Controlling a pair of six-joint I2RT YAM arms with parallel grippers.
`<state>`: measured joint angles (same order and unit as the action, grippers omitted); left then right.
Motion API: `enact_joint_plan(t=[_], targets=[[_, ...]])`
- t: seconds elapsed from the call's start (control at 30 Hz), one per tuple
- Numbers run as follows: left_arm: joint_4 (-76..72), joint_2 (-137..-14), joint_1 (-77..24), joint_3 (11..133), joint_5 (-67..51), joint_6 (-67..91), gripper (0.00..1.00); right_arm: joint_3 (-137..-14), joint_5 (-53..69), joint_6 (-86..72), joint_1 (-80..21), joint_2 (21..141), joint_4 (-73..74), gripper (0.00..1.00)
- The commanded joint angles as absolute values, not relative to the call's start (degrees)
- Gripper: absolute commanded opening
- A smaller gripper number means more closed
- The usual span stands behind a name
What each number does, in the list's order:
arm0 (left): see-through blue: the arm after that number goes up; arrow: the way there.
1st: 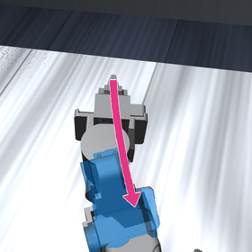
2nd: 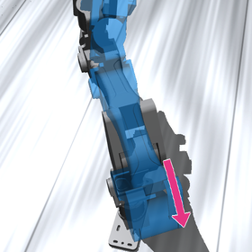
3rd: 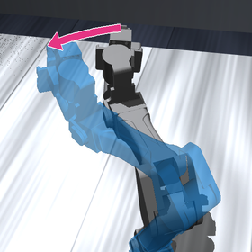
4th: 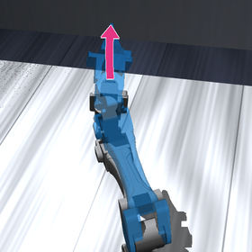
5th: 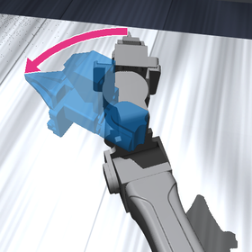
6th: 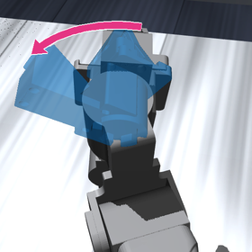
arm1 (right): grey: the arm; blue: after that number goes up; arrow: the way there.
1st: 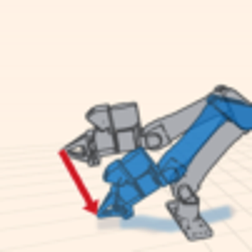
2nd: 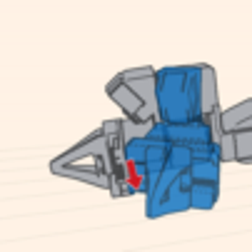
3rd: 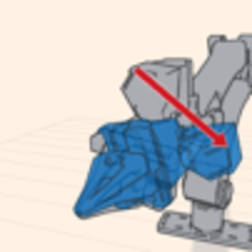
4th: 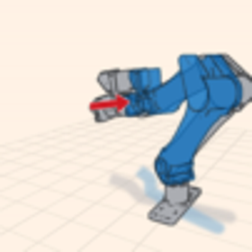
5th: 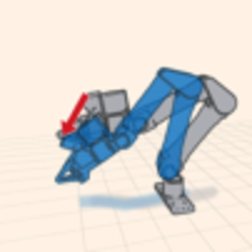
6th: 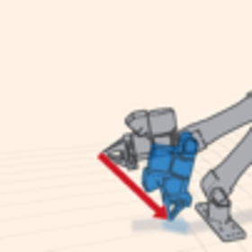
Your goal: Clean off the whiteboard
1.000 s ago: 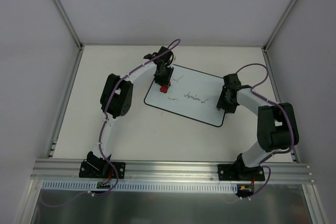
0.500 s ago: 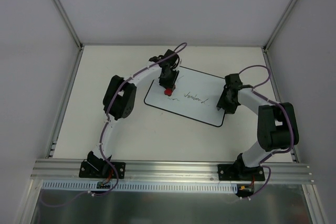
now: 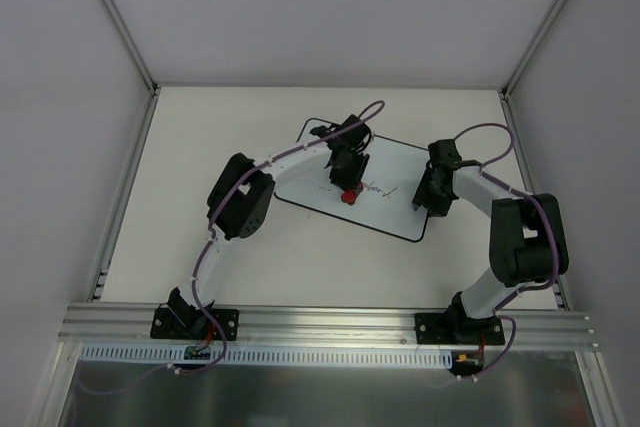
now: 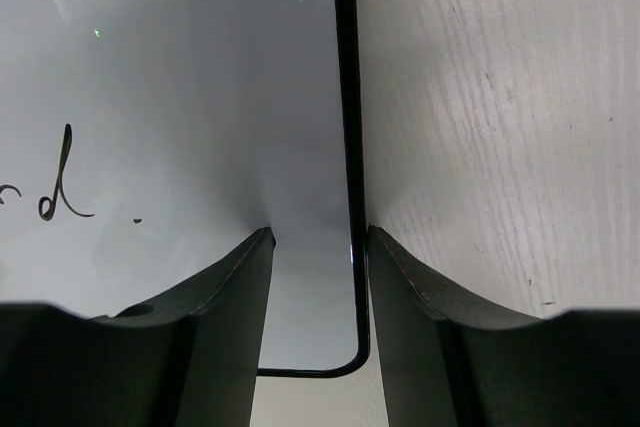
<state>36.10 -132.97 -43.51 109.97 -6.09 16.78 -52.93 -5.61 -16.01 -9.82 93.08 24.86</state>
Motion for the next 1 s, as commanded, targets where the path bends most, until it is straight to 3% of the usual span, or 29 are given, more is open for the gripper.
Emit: enact_joint_plan(t=[0.0,0.4,0.97], targets=[[42.54,-133.25,-38.33,103.37,-2.73,21.09,0.00,-52.91,-4.31,-15.47,-10.11,95.27,27.16,0.47],[42.54,-130.16,-26.82,98.70,4.66,16.00,0.00,-53.88,-4.48,-14.68,-10.11,95.97,27.07,0.48],[42.54,-142.29,-29.17,122.69,-2.73,12.31,0.00,-55.46,-2.73,-11.78,-10.20,97.21,27.51,0.50]])
